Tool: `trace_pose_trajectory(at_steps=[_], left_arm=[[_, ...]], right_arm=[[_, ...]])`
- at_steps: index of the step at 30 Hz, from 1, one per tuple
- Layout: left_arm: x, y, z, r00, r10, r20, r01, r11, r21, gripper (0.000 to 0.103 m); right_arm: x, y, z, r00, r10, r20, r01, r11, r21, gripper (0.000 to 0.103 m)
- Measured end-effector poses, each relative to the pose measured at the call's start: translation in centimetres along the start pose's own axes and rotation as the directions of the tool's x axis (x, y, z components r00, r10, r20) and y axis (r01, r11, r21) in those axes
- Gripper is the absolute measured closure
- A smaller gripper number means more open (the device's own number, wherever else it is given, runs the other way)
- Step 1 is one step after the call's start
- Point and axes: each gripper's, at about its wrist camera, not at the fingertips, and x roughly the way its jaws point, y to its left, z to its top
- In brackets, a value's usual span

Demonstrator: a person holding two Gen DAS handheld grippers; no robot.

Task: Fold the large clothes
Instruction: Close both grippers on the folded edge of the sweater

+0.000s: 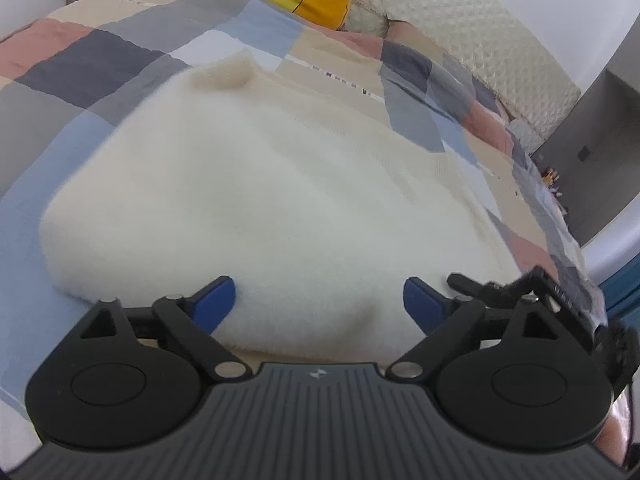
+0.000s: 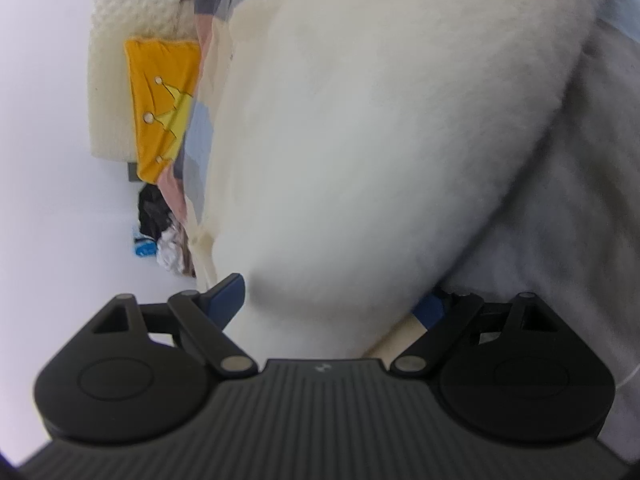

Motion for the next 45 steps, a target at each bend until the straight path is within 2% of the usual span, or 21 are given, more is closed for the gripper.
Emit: trace_pose_trajectory(at_steps=[4, 5, 8, 12, 14, 17, 20, 22, 24, 27, 30, 31, 33, 35, 36, 38, 40, 43, 45], left_arm=[[0.1, 0.0, 0.1, 1.0, -0.006, 0.007, 0.006, 1.0, -0.02, 0.008], [0.0, 0.0, 0.2, 1.0, -0.01, 0.009, 0.01, 1.0, -0.025, 0.008], [-0.1, 0.2, 0.2, 0.999, -0.031, 0.012, 0.031, 0.998, -0.048, 0.008], [-0.4, 0.5, 0.2, 0.995, -0.099, 0.006, 0.099, 0.992, -0.084, 0.008], [-0.4, 0.3, 0.2, 0.991, -0.136, -0.006, 0.135, 0.987, -0.085, 0.008], [-0.1, -0.2, 0.0, 0.975, -0.217, -0.036, 0.213, 0.973, -0.09, 0.008], [1.2, 0.0, -0.4, 0.942, -0.315, -0.115, 0.295, 0.941, -0.165, 0.008], [2.3, 0.8, -1.0, 0.922, -0.356, -0.151, 0.311, 0.915, -0.257, 0.008], [3.3, 1.7, -1.4, 0.916, -0.36, -0.177, 0.29, 0.9, -0.326, 0.008], [4.3, 3.2, -1.6, 0.922, -0.342, -0.18, 0.245, 0.877, -0.413, 0.008], [5.3, 5.0, -1.8, 0.918, -0.36, -0.167, 0.226, 0.821, -0.525, 0.008], [5.5, 5.5, -1.9, 0.92, -0.359, -0.158, 0.217, 0.801, -0.558, 0.008], [5.8, 6.5, -2.0, 0.932, -0.34, -0.13, 0.2, 0.777, -0.597, 0.008], [5.7, 7.2, -1.8, 0.953, -0.293, -0.082, 0.183, 0.767, -0.615, 0.008], [5.8, 7.5, -1.4, 0.961, -0.268, -0.068, 0.172, 0.772, -0.612, 0.008], [6.0, 7.7, -0.7, 0.974, -0.224, -0.043, 0.153, 0.781, -0.605, 0.009], [6.0, 8.4, -0.4, 0.981, -0.195, -0.022, 0.138, 0.764, -0.63, 0.011], [5.3, 9.3, -0.4, 0.99, -0.138, 0.008, 0.109, 0.744, -0.66, 0.024], [4.9, 10.0, -0.5, 0.992, -0.125, 0.021, 0.106, 0.729, -0.676, 0.033]], right_arm=[[-0.9, -1.1, 0.0, 0.998, 0.042, 0.045, -0.043, 0.999, 0.03, 0.018], [-1.0, -1.0, 0.1, 0.998, 0.025, 0.054, -0.026, 0.999, 0.023, 0.026], [-1.3, -0.5, 0.4, 0.998, -0.012, 0.062, 0.014, 0.999, -0.041, 0.037], [-1.8, -0.1, 0.4, 0.997, 0.0, 0.078, 0.007, 0.996, -0.092, 0.051], [-2.1, 0.0, 0.5, 0.997, 0.021, 0.074, -0.013, 0.994, -0.108, 0.055], [-2.4, 0.1, 0.7, 0.996, 0.062, 0.068, -0.055, 0.993, -0.105, 0.058], [-2.8, 0.1, 0.7, 0.994, 0.092, 0.066, -0.084, 0.991, -0.108, 0.06], [-2.9, 0.2, 0.7, 0.992, 0.102, 0.067, -0.095, 0.99, -0.106, 0.061], [-3.1, 0.2, 0.7, 0.991, 0.114, 0.07, -0.107, 0.989, -0.105, 0.061], [-3.1, 0.5, 0.6, 0.99, 0.122, 0.074, -0.115, 0.988, -0.099, 0.061], [-3.0, 0.4, 0.6, 0.99, 0.124, 0.074, -0.117, 0.989, -0.085, 0.061], [-3.0, 0.4, 0.6, 0.99, 0.124, 0.074, -0.118, 0.989, -0.084, 0.061], [-3.0, 0.3, 0.6, 0.989, 0.124, 0.074, -0.118, 0.989, -0.085, 0.061], [-2.8, 0.4, 0.7, 0.99, 0.121, 0.076, -0.115, 0.99, -0.081, 0.061], [-2.8, 0.4, 0.7, 0.99, 0.118, 0.077, -0.112, 0.991, -0.076, 0.061], [-2.9, 0.0, 0.7, 0.991, 0.112, 0.077, -0.107, 0.992, -0.065, 0.061], [-2.9, -0.2, 0.7, 0.991, 0.11, 0.076, -0.106, 0.993, -0.055, 0.061], [-2.8, -0.1, 0.8, 0.992, 0.101, 0.074, -0.097, 0.994, -0.048, 0.06], [-2.8, -0.2, 0.8, 0.993, 0.09, 0.076, -0.087, 0.995, -0.038, 0.059]])
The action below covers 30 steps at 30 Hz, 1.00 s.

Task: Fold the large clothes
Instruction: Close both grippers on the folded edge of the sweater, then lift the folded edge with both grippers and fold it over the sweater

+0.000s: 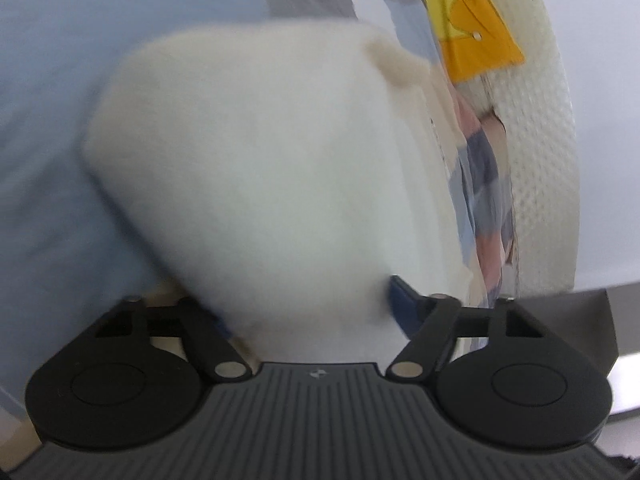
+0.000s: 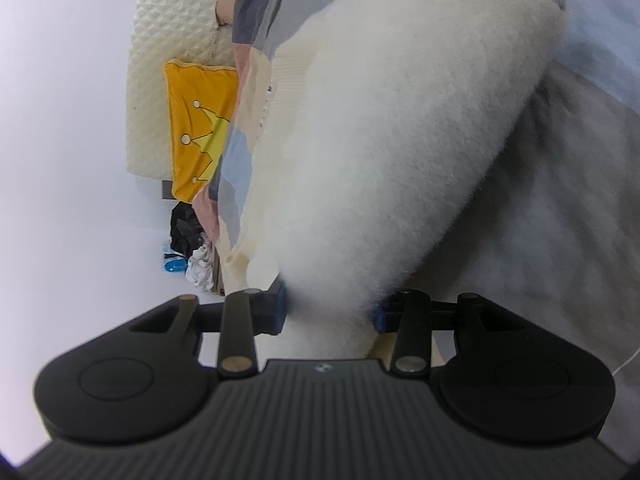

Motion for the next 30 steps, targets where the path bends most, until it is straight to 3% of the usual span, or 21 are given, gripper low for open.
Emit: trace_pose_trajectory(at_steps=[6, 10, 13, 18, 23, 26, 28, 30], left_arm=[[-1.0, -0.4, 0.4, 0.998, 0.016, 0.059, -0.018, 0.999, 0.045, 0.051], [-1.5, -0.1, 0.6, 0.996, 0.02, 0.083, -0.022, 0.999, 0.026, 0.054], [-2.5, 0.8, 0.7, 0.994, 0.015, 0.104, -0.014, 1.0, -0.014, 0.055], [-4.4, 1.1, 0.8, 0.977, 0.07, 0.2, -0.066, 0.997, -0.025, 0.057], [-3.5, 1.0, 1.5, 0.98, 0.079, 0.183, -0.077, 0.997, -0.019, 0.058], [-3.5, 1.0, 1.7, 0.978, 0.085, 0.188, -0.085, 0.996, -0.008, 0.064], [-3.7, 0.5, 1.6, 0.974, 0.093, 0.206, -0.102, 0.994, 0.029, 0.071], [-4.1, -1.0, 1.0, 0.962, 0.103, 0.251, -0.138, 0.982, 0.125, 0.074]], right_arm=[[0.0, -0.5, 0.1, 1.0, -0.029, 0.011, 0.029, 0.999, 0.038, 0.049], [-1.0, -1.2, 0.4, 0.995, -0.061, 0.078, 0.055, 0.996, 0.076, 0.036], [-1.7, -1.7, 0.6, 0.991, -0.07, 0.118, 0.058, 0.993, 0.105, 0.035], [-1.7, -2.2, 0.1, 0.991, -0.054, 0.124, 0.039, 0.992, 0.122, 0.038], [-1.1, -1.6, -0.3, 0.994, -0.052, 0.094, 0.045, 0.996, 0.072, 0.046], [-0.8, -1.2, 0.1, 0.994, -0.057, 0.095, 0.051, 0.997, 0.063, 0.055], [-0.9, -0.8, 0.2, 0.993, -0.052, 0.104, 0.049, 0.998, 0.032, 0.06], [-1.1, 0.6, -0.1, 0.99, -0.056, 0.126, 0.065, 0.995, -0.071, 0.063]])
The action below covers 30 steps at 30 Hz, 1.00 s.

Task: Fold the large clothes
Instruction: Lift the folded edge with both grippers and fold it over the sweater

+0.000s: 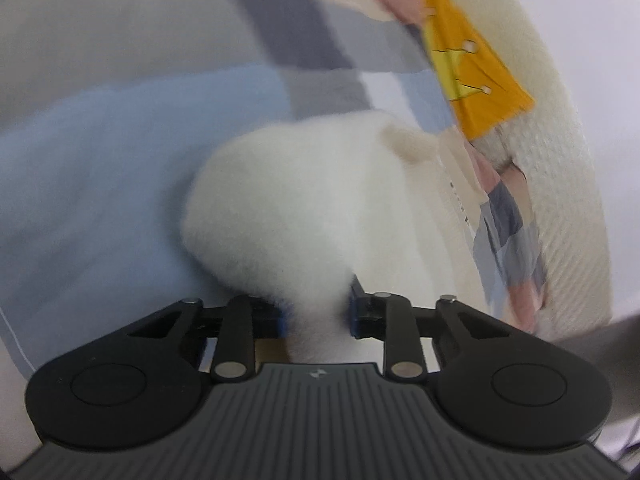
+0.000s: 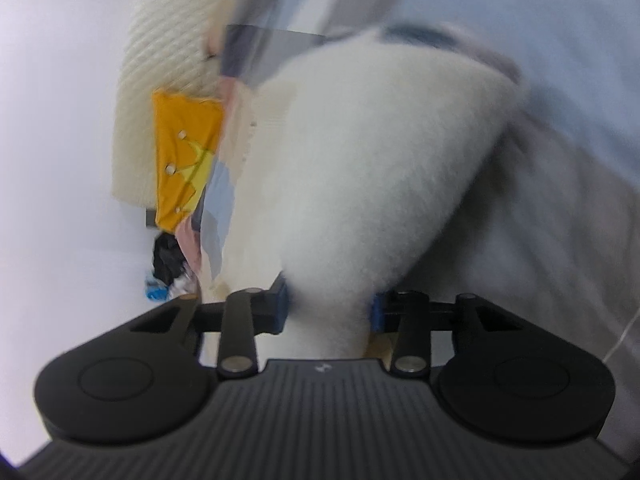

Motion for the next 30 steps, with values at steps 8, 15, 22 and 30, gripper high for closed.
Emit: trace_pose_trajectory(at_steps=[8, 15, 22, 30], left_arm=[[-2.4, -2.7, -0.4, 0.996, -0.026, 0.081, 0.014, 0.989, 0.15, 0.078], [-6.2, -4.1, -0.6, 0.991, -0.07, 0.112, 0.046, 0.977, 0.209, 0.078], [-12.4, -5.1, -2.5, 0.985, -0.116, 0.129, 0.075, 0.955, 0.286, 0.078], [-19.4, -4.1, -5.1, 0.972, -0.196, 0.128, 0.149, 0.94, 0.308, 0.078]], right_arm=[[-1.0, 1.0, 0.5, 0.995, 0.091, 0.029, -0.09, 0.996, -0.028, 0.067], [-3.2, 1.9, 0.5, 0.992, 0.122, 0.015, -0.12, 0.989, -0.08, 0.068], [-7.2, 3.0, -0.1, 0.989, 0.144, 0.034, -0.14, 0.984, -0.109, 0.068], [-13.1, 3.8, -1.5, 0.982, 0.182, 0.055, -0.171, 0.972, -0.163, 0.068]])
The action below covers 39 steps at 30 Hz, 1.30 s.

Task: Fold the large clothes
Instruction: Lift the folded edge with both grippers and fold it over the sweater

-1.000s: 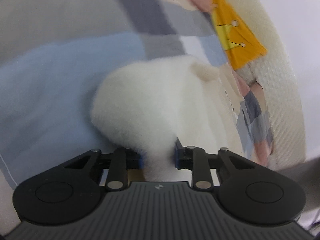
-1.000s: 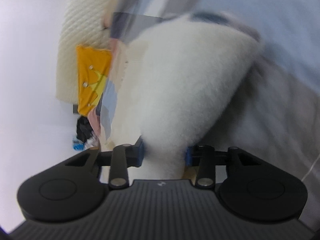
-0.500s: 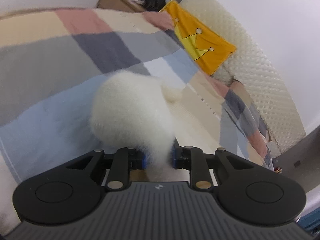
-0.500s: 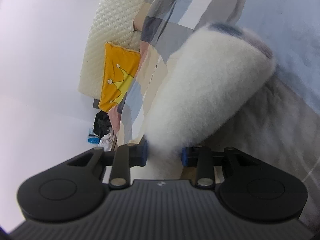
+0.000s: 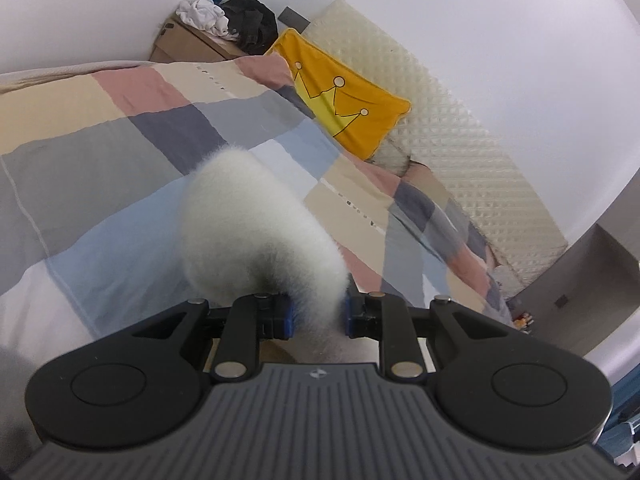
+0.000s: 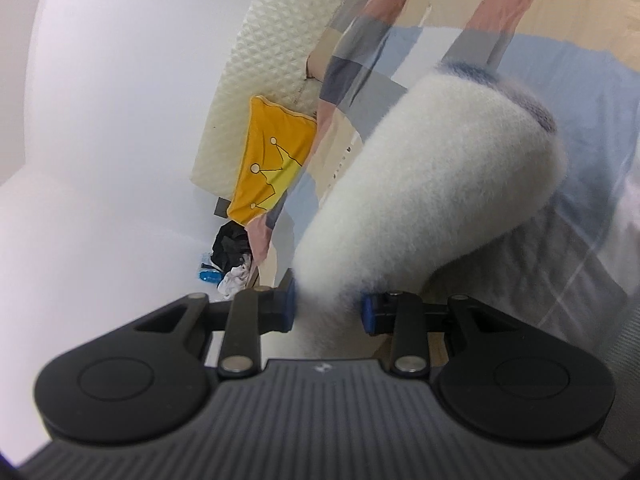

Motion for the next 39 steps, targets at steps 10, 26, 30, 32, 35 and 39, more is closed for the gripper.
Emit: trace_pose_trajectory(at_steps=[10, 26, 30, 32, 35, 39], left_arm=[[0.4, 1.1, -0.5, 0.999, 0.034, -0.039, -0.036, 0.998, -0.055, 0.077], [12.9, -2.2, 5.5, 0.972, 0.193, -0.134, -0.2, 0.979, -0.042, 0.074], [17.6, -0.6, 5.8, 0.955, 0.244, -0.167, -0.259, 0.963, -0.075, 0.073], [19.5, 0.2, 5.9, 0.953, 0.247, -0.174, -0.263, 0.962, -0.076, 0.073], [22.0, 1.3, 5.7, 0.956, 0.239, -0.17, -0.254, 0.964, -0.077, 0.073], [24.7, 2.8, 5.4, 0.954, 0.24, -0.18, -0.261, 0.96, -0.102, 0.073]], right_arm=[[0.7, 0.6, -0.2, 0.996, -0.091, -0.011, 0.092, 0.996, 0.009, 0.068], [10.0, 1.9, 5.2, 0.961, -0.256, -0.104, 0.265, 0.961, 0.078, 0.064], [13.3, -0.1, 5.9, 0.957, -0.253, -0.141, 0.27, 0.955, 0.121, 0.064], [14.7, -1.0, 6.2, 0.957, -0.249, -0.15, 0.266, 0.957, 0.112, 0.064], [16.2, -1.8, 6.4, 0.959, -0.242, -0.15, 0.257, 0.962, 0.092, 0.064], [18.0, -3.2, 7.0, 0.968, -0.2, -0.154, 0.217, 0.97, 0.107, 0.064]])
